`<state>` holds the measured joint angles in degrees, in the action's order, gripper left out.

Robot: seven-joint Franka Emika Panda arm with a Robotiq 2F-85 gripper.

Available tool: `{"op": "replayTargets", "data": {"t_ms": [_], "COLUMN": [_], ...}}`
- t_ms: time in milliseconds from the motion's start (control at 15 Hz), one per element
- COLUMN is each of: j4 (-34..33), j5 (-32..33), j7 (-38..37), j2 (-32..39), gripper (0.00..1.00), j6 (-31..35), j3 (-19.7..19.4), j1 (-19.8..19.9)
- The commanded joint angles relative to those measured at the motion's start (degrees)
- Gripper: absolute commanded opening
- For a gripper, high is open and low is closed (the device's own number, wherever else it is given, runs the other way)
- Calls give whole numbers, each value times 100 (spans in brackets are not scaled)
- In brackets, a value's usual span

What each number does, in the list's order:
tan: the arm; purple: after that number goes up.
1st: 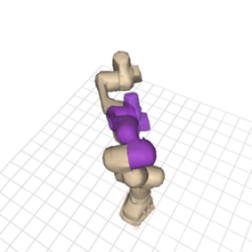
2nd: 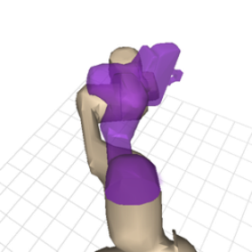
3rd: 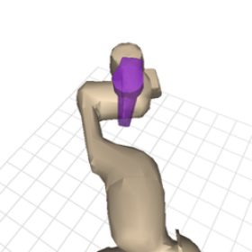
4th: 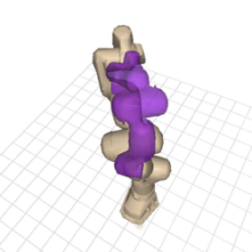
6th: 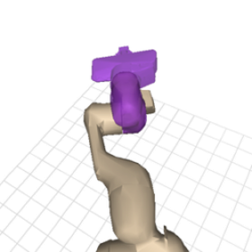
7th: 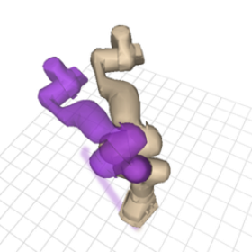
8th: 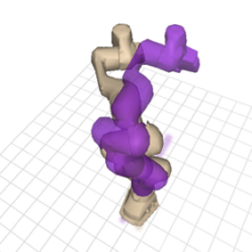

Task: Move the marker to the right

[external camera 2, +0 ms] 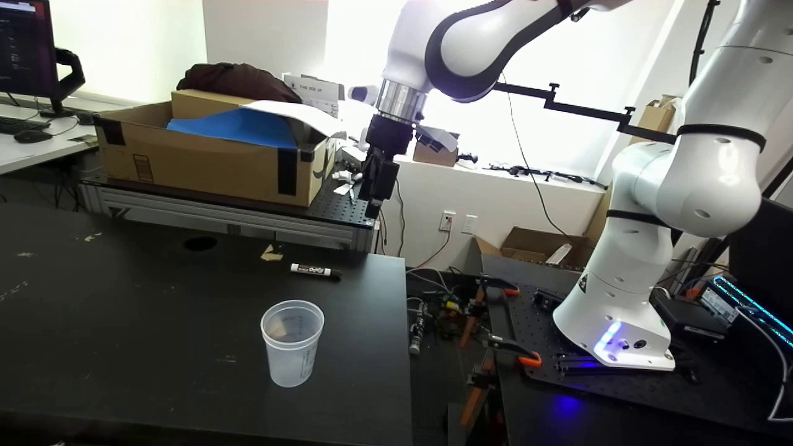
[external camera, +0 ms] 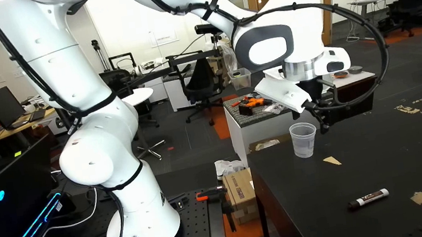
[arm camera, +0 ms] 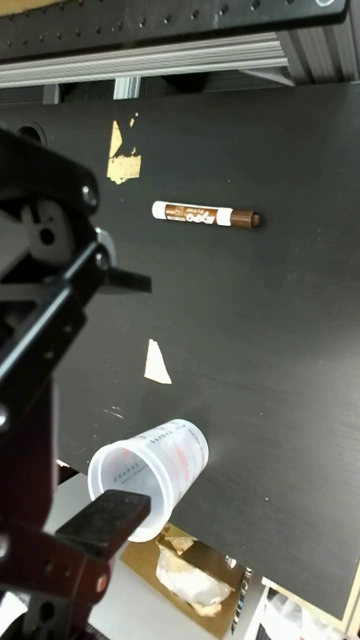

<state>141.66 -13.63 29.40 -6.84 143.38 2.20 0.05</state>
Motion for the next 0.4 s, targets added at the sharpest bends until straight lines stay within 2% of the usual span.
{"op": "replayTargets", "data": {"t_ms": [0,333], "j4": [-5,-6], "j5": [35,34], "j7": [-31,-30], "j2": [18,38], "gripper": [100,100], "j6": [-8,-8], "j3": [-149,-159], "j1": [-138,-135]}}
